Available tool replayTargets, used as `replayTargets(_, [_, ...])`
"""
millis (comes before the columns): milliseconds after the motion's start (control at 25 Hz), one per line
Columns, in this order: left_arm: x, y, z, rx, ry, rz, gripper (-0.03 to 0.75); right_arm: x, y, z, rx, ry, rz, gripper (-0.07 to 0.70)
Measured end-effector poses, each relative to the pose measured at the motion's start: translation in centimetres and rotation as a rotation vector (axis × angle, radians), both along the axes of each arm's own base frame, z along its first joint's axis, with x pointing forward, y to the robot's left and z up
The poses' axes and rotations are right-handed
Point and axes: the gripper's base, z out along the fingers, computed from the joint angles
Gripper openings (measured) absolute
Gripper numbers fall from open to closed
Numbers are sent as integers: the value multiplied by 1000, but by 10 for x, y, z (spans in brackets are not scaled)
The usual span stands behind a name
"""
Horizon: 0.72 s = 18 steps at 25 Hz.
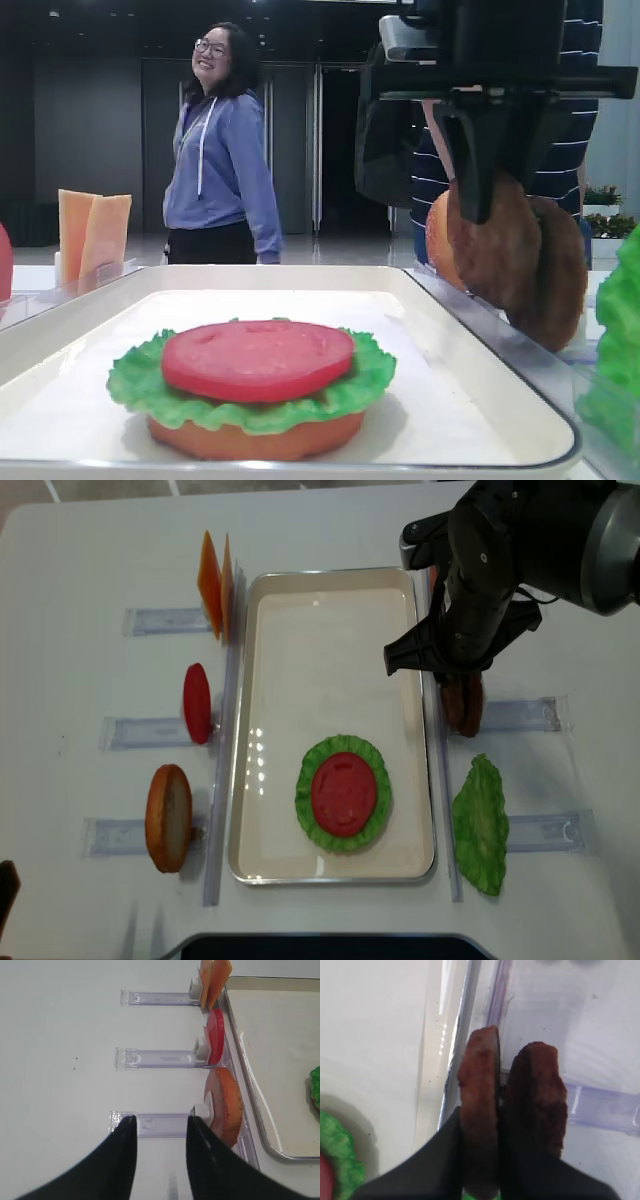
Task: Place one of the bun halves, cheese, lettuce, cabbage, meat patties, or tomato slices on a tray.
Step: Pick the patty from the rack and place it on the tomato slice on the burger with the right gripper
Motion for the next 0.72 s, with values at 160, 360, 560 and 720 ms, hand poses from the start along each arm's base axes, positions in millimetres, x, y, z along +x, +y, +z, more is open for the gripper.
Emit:
replayTargets(160, [0, 0, 0, 0, 0, 0, 265, -5, -2, 14, 38, -21, -7, 145])
replayTargets(360, [0, 0, 0, 0, 0, 0, 265, -16, -5, 38, 92, -41, 1, 145])
replayTargets(560, [0, 0, 0, 0, 0, 0, 265, -31, -4, 56, 192, -7, 47, 145])
replayTargets(720, [0, 0, 0, 0, 0, 0, 265, -42, 6, 64, 299, 40, 104, 145])
